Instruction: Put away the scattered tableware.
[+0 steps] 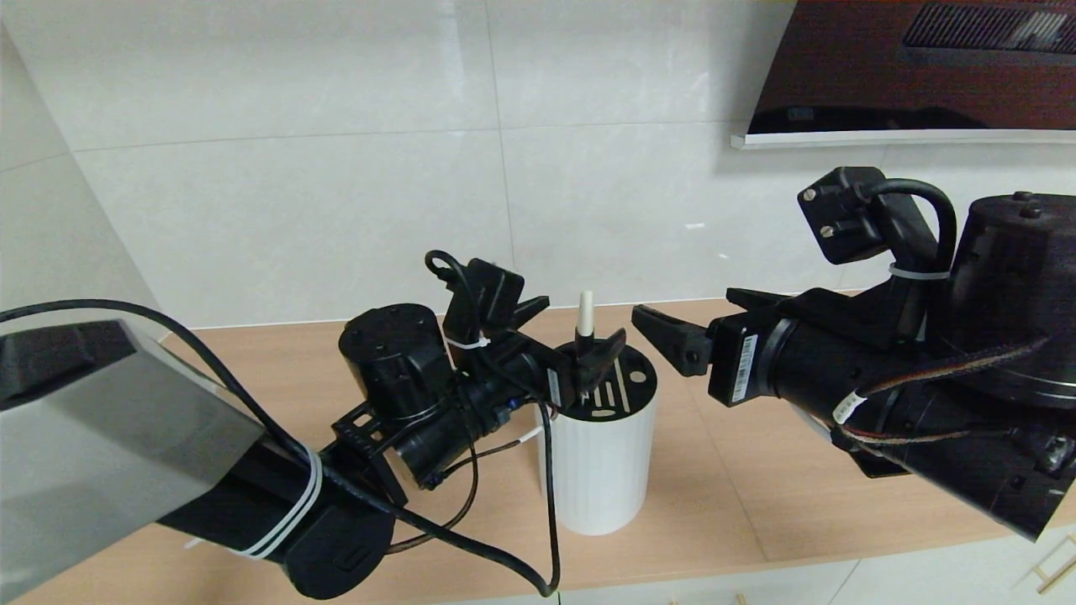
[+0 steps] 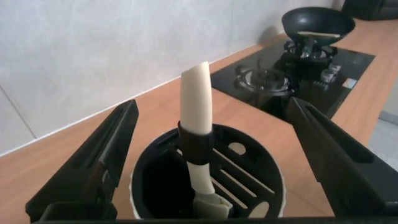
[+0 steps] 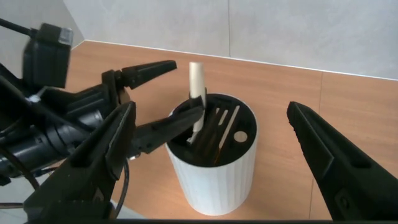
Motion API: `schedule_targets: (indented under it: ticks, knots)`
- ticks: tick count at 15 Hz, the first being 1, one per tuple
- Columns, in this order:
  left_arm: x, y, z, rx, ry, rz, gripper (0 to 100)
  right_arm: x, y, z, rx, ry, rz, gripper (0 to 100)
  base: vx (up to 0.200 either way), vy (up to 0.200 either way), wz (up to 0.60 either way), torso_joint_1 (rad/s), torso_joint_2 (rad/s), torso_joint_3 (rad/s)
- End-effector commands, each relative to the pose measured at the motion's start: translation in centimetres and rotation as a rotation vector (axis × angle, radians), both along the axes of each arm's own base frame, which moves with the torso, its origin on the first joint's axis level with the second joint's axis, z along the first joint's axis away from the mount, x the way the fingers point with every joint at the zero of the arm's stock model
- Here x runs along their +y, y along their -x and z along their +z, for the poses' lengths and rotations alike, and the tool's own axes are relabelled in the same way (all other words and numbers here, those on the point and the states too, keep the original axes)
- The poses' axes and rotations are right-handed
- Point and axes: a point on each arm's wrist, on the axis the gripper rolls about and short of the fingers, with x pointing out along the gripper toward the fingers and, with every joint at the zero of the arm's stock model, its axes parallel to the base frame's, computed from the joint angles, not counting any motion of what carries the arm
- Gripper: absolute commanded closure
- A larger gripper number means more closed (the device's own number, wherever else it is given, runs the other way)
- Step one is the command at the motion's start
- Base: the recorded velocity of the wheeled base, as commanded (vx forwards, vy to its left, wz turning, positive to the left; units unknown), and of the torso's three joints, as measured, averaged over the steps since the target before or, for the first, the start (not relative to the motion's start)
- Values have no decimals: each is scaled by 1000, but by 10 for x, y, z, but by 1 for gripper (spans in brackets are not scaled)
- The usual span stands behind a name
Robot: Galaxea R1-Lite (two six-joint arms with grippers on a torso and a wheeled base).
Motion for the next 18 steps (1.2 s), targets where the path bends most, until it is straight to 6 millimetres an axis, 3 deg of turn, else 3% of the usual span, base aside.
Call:
schedule_targets:
  ticks: [1, 3, 5, 6, 7, 8, 9, 10, 11, 12, 15, 18]
  knots:
    - [3, 5, 11, -25, 19, 1, 0, 0, 0, 0, 0, 0, -1, 0, 0, 0, 0, 0, 0, 0]
    - [15, 21, 36, -76, 61, 2, 0, -5, -3, 2, -5, -6, -23, 0, 0, 0, 0, 0, 0, 0]
    - [32, 44, 75, -142, 161, -7, 0, -30, -26, 0, -1, -5, -146, 0, 0, 0, 0, 0, 0, 0]
    - [36, 49, 82, -153, 179, -8, 0, -34, -29, 0, -2, -6, -163, 0, 0, 0, 0, 0, 0, 0]
    - [61, 76, 99, -198, 215, 13, 0, -48, -24, -1, -7, -8, -201, 0, 0, 0, 0, 0, 0, 0]
    - [79, 91, 108, -232, 234, 36, 0, -63, -13, -3, -7, -8, -238, 0, 0, 0, 0, 0, 0, 0]
    - [92, 108, 110, -245, 246, 53, 0, -86, -4, -6, -8, -7, -295, 0, 0, 0, 0, 0, 0, 0]
    - [92, 108, 110, -245, 246, 53, 0, -86, -4, -6, -8, -7, -295, 0, 0, 0, 0, 0, 0, 0]
    - [132, 144, 99, -247, 242, 156, 0, -124, 33, -7, -48, -39, -357, 0, 0, 0, 0, 0, 0, 0]
    - [151, 167, 95, -272, 251, 197, 0, -144, 52, -9, -78, -57, -400, 0, 0, 0, 0, 0, 0, 0]
    - [187, 226, 81, -290, 245, 274, 0, -177, 110, -25, -167, -74, -427, 0, 0, 0, 0, 0, 0, 0]
    - [217, 303, 51, -192, 185, 362, 0, -207, 170, -51, -215, -27, -577, 0, 0, 0, 0, 0, 0, 0]
